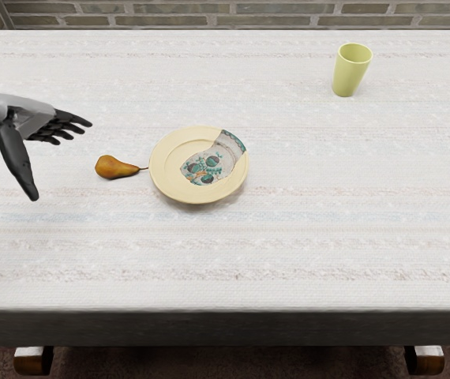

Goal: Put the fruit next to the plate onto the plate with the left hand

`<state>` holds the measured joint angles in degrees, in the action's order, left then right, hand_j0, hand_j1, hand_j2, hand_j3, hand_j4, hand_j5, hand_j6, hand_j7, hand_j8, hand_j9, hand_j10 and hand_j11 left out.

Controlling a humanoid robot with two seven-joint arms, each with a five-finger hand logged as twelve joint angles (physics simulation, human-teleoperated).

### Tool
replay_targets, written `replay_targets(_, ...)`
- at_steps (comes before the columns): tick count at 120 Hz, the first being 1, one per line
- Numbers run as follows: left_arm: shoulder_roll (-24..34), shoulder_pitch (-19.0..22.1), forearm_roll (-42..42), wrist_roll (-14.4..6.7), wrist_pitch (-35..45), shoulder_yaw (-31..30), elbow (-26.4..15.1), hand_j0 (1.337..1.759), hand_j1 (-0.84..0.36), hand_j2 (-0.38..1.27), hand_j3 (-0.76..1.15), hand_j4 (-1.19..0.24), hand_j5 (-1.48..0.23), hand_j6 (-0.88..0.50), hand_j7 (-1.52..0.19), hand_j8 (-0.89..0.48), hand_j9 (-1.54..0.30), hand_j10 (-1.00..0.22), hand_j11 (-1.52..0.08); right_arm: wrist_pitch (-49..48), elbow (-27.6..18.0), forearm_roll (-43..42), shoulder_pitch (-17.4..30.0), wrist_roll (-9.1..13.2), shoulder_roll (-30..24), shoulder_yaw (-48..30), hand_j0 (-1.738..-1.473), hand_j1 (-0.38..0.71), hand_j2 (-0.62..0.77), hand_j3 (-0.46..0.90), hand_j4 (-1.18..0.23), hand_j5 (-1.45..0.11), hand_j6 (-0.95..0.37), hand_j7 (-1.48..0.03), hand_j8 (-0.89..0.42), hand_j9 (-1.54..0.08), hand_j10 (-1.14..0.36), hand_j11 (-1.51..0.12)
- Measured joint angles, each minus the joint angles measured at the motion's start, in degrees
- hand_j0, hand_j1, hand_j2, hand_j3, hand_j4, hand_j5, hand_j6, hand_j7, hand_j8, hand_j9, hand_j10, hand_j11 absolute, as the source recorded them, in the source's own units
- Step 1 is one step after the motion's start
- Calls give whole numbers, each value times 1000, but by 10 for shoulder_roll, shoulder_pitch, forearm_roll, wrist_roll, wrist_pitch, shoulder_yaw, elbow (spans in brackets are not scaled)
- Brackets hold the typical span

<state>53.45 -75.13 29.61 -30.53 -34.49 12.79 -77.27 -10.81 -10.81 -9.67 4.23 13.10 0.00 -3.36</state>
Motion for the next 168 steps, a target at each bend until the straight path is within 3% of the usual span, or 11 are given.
replay_targets(9,-16,-3,41,-23,20,5,0,1658,326,4,0,-26,-27,-27,-27,-27,-27,-25,-27,0,0,0,1,0,0,0,-1658,-349,0,0,0,0,0,0,0,0,0,0)
replay_targets(21,-28,-12,97,-36,50,11,-2,1658,326,4,0,-26,-27,-27,-27,-26,-27,-25,-27,0,0,0,1,0,0,0,-1658,-349,0,0,0,0,0,0,0,0,0,0)
replay_targets(42,-106,16,257,-43,175,7,-4,1658,326,5,0,-25,-27,-27,-27,-26,-27,-25,-27,0,5,0,2,0,0,0,-1658,-349,0,0,0,0,0,0,0,0,0,0)
replay_targets(66,-128,56,338,-44,268,5,-20,1658,326,6,0,-26,-28,-27,-27,-27,-27,-25,-27,0,8,0,2,0,0,0,-1658,-349,0,0,0,0,0,0,0,0,0,0)
replay_targets(102,-180,83,371,-45,284,-9,-16,1658,325,6,0,-26,-28,-28,-28,-27,-28,-25,-28,0,13,0,2,0,0,0,-1658,-349,0,0,0,0,0,0,0,0,0,0)
replay_targets(168,-253,77,380,-45,282,-66,93,1658,281,14,0,-62,-76,-64,-76,-63,-76,-62,-76,0,14,0,2,0,0,0,-1658,-349,0,0,0,0,0,0,0,0,0,0)
